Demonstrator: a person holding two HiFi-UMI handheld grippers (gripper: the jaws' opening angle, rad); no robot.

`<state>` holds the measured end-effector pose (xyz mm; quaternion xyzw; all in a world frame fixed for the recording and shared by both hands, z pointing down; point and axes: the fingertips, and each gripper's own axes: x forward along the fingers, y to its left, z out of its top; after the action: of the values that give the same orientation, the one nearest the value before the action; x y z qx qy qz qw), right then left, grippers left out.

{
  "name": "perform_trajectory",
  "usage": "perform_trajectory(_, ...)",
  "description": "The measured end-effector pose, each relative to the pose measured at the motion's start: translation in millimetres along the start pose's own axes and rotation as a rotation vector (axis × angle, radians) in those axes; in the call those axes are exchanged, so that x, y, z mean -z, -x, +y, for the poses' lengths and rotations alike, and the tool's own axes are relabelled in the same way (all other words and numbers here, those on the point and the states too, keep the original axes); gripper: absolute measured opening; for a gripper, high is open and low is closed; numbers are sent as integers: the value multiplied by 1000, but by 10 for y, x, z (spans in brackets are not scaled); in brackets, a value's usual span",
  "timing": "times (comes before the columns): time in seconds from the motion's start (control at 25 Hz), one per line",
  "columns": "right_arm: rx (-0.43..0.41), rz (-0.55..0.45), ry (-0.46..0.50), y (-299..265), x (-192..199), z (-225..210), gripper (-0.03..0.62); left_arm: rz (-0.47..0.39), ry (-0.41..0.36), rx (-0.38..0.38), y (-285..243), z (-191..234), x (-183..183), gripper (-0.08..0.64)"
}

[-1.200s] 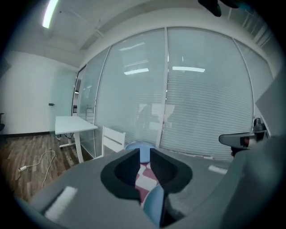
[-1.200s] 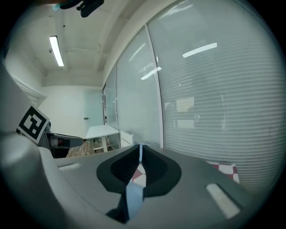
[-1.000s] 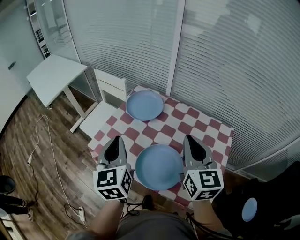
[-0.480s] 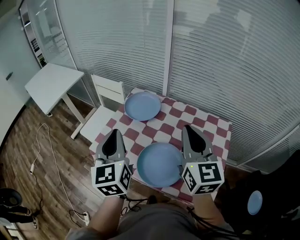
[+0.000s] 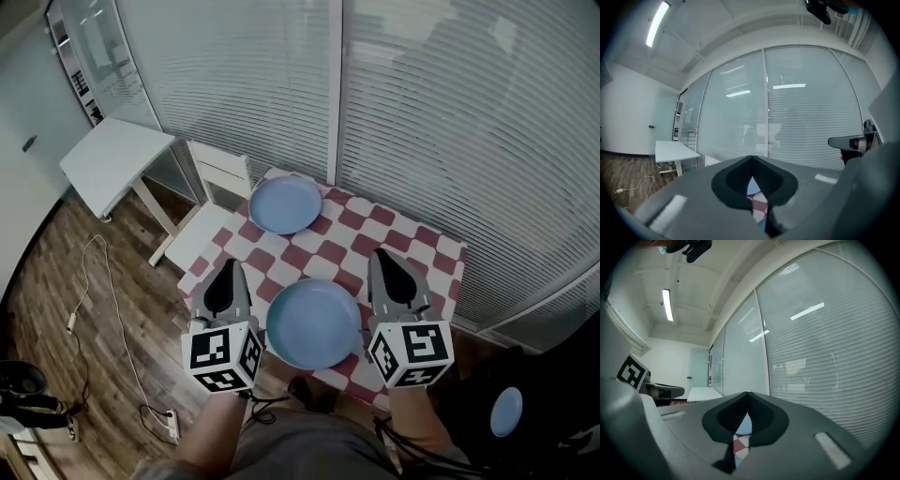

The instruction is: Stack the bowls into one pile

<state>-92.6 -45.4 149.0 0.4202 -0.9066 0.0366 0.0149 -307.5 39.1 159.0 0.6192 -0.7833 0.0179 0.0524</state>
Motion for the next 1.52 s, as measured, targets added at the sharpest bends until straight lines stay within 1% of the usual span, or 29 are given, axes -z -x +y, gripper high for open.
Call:
perform_trajectory(0.16, -1, -14, 13, -196, -81, -105, 23, -20, -4, -14, -187, 68, -101, 0)
perform_trajectory(0.28, -3, -36, 37, -429, -236, -159, 23, -62, -14, -8, -428, 152, -319, 0)
perform_trajectory(0.4, -3, -59, 51, -751, -409, -176, 23, -106, -27, 0, -735, 305, -595, 0)
perform_trajectory(0.52, 13, -74, 55, -1104, -534, -189, 23, -134, -39, 10, -1070, 492, -815, 0)
perform_trajectory(0.6, 25, -77, 58, -1336, -569, -198, 23, -145, -46, 17, -1292, 606, -905, 0)
perform_trajectory(0.68, 35, -72, 59, -1556, -528, -217, 28, -143, -51, 19, -1514, 705, -897, 0)
perform_trajectory(0.76, 45, -52, 54, -1763, -419, -235, 29, -117, -46, 26, -1726, 792, -782, 0)
perform_trajectory(0.92, 57, 30, 37, -2110, -70, -207, 35, -27, -35, 32, -2050, 987, -416, 0)
perform_trajectory(1.16, 70, 200, 0, -2575, 714, -222, 46, 121, -1, 3, -2442, 1256, 284, 0)
perform_trajectory(1.24, 73, 251, -32, -2715, 1003, -264, 94, 176, 10, 0, -2578, 1304, 565, 5)
perform_trajectory(1.32, 72, 301, -76, -2832, 1291, -301, 180, 239, 36, 6, -2704, 1339, 860, 79)
perform_trajectory(1.36, 73, 326, -96, -2884, 1431, -315, 218, 271, 55, 10, -2762, 1357, 1006, 128)
perform_trajectory(1.4, 75, 348, -110, -2932, 1561, -329, 238, 300, 74, 13, -2818, 1373, 1143, 155)
perform_trajectory(1.52, 83, 393, -130, -3070, 1866, -371, 244, 359, 97, 19, -2982, 1408, 1451, 166)
